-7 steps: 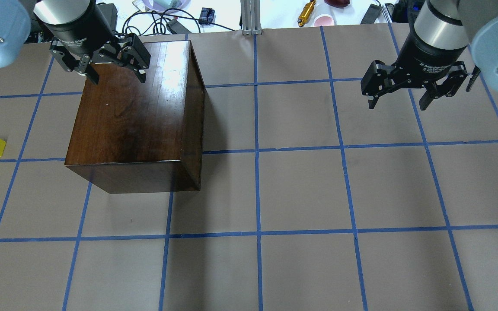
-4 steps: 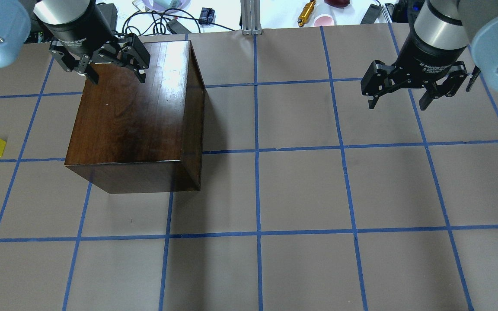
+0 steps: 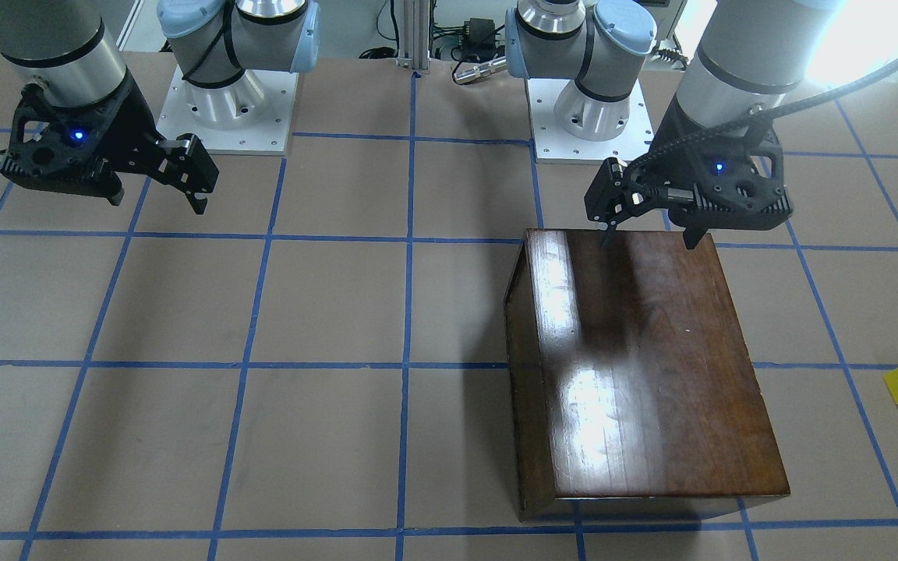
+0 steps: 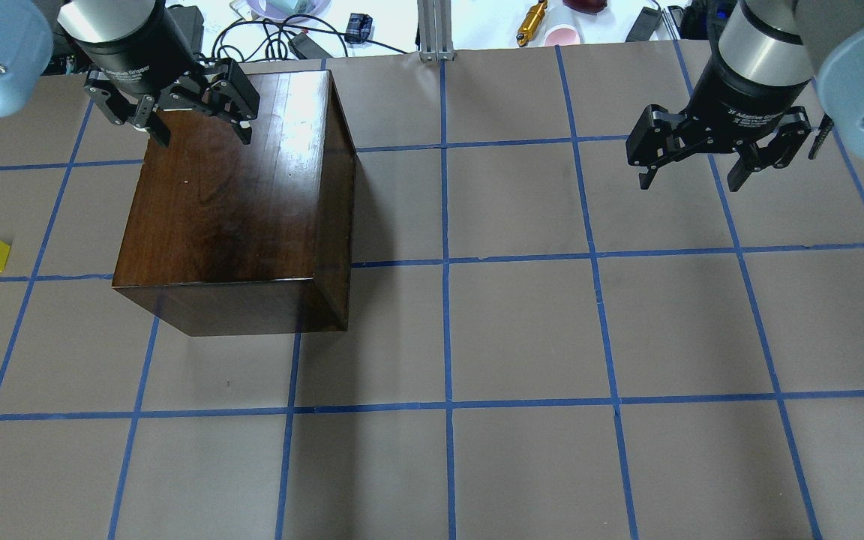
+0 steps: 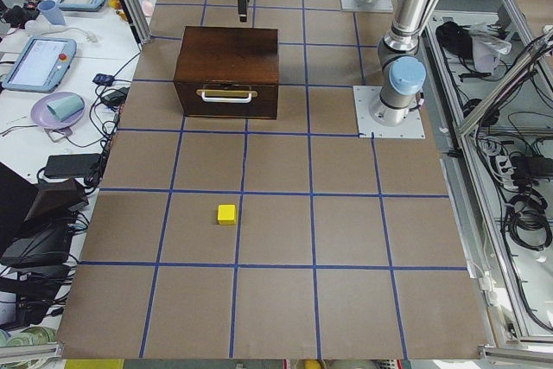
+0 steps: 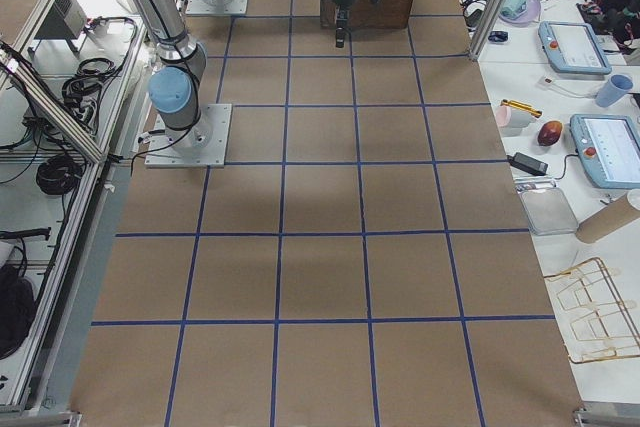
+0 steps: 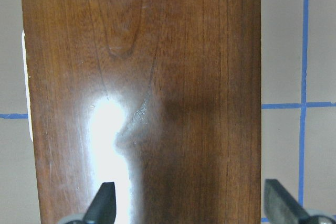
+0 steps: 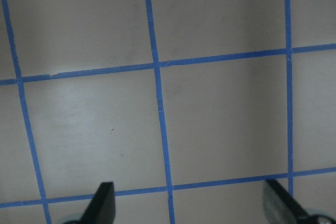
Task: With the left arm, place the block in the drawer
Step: 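Move the left gripper off the cabinet top toward the drawer side, then lower the left gripper to the white drawer handle and grasp it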
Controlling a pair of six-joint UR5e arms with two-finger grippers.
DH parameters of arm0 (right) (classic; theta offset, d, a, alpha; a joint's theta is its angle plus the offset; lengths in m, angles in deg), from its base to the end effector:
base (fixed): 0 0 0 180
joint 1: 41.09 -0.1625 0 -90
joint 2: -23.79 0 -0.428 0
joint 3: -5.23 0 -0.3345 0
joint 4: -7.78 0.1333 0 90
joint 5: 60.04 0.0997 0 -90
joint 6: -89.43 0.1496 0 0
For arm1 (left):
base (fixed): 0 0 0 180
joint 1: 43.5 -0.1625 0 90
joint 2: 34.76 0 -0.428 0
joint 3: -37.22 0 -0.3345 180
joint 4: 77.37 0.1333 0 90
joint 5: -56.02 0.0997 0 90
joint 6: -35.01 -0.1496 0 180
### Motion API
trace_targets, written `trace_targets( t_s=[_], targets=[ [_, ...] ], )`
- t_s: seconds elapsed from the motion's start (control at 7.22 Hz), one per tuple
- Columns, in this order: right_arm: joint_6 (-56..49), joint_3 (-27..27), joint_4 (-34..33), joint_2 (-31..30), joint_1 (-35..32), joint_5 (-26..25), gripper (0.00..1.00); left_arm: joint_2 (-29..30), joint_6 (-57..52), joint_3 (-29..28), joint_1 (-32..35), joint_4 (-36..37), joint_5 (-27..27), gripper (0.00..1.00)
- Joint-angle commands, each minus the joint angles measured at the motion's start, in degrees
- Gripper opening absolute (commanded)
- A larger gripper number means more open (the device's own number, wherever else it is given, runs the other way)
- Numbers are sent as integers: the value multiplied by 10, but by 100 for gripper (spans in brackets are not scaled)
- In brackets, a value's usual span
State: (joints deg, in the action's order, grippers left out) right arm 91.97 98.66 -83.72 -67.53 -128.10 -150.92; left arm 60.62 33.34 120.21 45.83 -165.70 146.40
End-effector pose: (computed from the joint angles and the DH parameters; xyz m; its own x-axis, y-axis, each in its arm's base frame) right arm 0.1088 -0.4288 0.4274 -0.9952 0.0962 0.0158 0.0964 0.9953 0.0100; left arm -0.1267 -0.4842 0.4545 -0.9998 0.0170 -0.0083 0.0175 0.9982 -0.0573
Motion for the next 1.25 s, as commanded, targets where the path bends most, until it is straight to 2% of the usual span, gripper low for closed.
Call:
trace_targets(
  t_s=[0.0,0.28,0.42,0.83,1.11],
  targets=[
    [0,0,0,0,0,0,100,1,-1,-5,-4,0,1,100],
    [0,0,0,0,0,0,100,7,-10,-7,-20,1,-3,100],
    [0,0,0,0,0,0,100,13,-30,-7,-52,1,-8,100],
    [0,0,0,0,0,-1,100,45,-197,-8,-161,5,-12,100],
    [0,0,0,0,0,0,100,68,-269,-8,-216,17,-28,100]
  ],
)
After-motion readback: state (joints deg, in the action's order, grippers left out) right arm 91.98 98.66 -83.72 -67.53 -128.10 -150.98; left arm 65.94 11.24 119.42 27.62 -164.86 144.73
